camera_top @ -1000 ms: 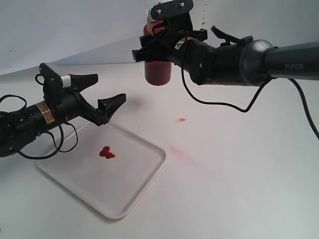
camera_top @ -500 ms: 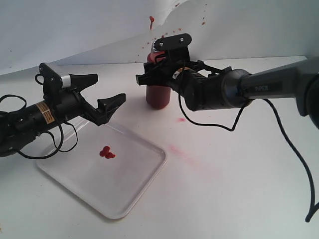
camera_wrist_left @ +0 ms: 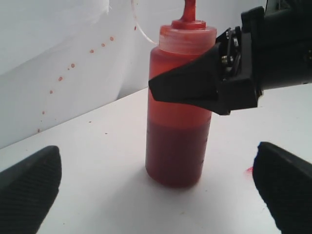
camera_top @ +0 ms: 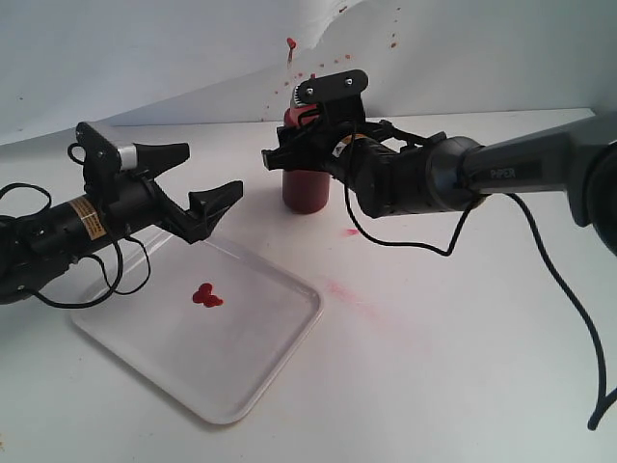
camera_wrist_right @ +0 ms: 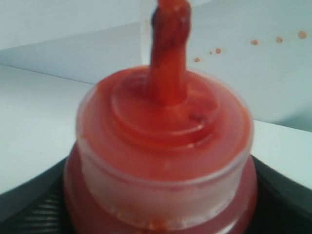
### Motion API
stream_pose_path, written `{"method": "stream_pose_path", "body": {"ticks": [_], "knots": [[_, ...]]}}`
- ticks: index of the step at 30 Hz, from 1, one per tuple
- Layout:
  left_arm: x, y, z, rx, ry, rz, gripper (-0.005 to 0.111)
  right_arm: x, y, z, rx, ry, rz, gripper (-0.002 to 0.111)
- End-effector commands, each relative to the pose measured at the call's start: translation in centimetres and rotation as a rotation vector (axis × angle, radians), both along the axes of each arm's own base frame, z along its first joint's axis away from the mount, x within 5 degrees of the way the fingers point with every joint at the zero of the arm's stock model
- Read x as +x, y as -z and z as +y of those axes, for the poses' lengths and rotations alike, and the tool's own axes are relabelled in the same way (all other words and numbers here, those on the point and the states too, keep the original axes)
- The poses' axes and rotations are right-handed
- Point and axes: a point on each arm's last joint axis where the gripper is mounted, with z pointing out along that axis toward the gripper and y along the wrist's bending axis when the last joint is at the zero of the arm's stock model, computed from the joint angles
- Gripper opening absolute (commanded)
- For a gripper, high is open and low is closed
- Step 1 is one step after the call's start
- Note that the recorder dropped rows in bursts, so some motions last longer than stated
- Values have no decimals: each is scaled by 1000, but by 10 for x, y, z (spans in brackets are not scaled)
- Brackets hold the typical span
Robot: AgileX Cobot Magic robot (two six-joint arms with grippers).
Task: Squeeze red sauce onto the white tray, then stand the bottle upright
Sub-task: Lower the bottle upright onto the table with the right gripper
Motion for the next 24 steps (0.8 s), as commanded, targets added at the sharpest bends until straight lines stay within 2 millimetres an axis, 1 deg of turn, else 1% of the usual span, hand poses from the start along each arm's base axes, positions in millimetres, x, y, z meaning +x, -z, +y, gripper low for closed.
{"method": "stream_pose_path", "body": {"ticks": [1, 6, 9, 10, 13, 16, 20, 24], "knots": [[2, -4, 2, -13, -16, -3, 105, 3, -12, -2, 7, -3, -54, 33], [2, -4, 2, -13, -16, -3, 105, 4, -13, -2, 9, -1, -59, 78], [2, -4, 2, -13, -16, -3, 105, 4, -13, -2, 13, 4, -54, 96], [2, -4, 2, -13, -16, -3, 105, 4, -12, -2, 13, 3, -52, 99], [2, -4, 2, -13, -16, -3, 105, 3, -11, -2, 8, 1, -39, 105], [2, -4, 2, -13, -16, -3, 105, 1, -13, -2, -4, -12, 4, 105], [4, -5, 4, -32, -58, 3, 105, -3, -29, -5, -29, -36, 74, 105], [8, -4, 10, -36, -134, 30, 104, -7, -49, -14, -72, -61, 125, 105]]}}
